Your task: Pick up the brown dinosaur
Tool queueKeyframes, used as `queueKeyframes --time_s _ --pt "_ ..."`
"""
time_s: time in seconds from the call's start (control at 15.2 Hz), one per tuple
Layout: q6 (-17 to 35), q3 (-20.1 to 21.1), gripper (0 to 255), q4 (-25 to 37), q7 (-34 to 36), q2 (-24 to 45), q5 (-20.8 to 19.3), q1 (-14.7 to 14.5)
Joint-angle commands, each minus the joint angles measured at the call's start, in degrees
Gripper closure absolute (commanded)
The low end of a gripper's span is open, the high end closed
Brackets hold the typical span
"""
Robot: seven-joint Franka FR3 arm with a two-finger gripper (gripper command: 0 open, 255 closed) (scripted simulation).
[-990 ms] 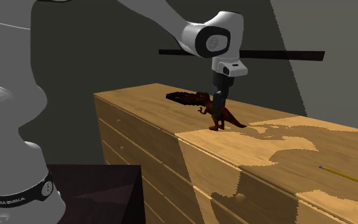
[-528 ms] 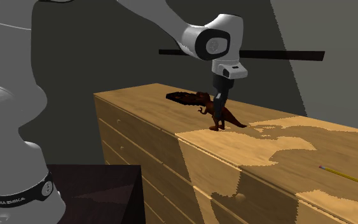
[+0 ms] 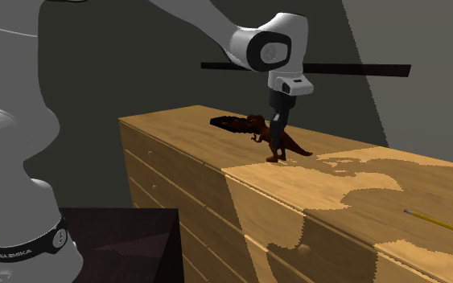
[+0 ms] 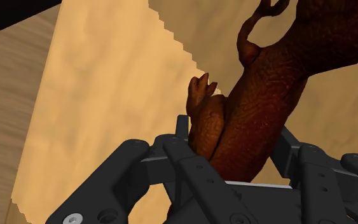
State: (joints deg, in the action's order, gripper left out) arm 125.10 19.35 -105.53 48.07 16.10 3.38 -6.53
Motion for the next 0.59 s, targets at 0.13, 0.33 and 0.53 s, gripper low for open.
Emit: queueKeyframes --time_s 0.13,0.33,0.53 --pt "-2.68 0.11 255 1.55 0.03 -1.2 0.32 0.15" --pt "-4.76 0.18 255 2.9 0.12 -1.97 0.5 0.23" --pt "-6.87 0.23 255 4.37 0.23 -2.64 0.65 0.3"
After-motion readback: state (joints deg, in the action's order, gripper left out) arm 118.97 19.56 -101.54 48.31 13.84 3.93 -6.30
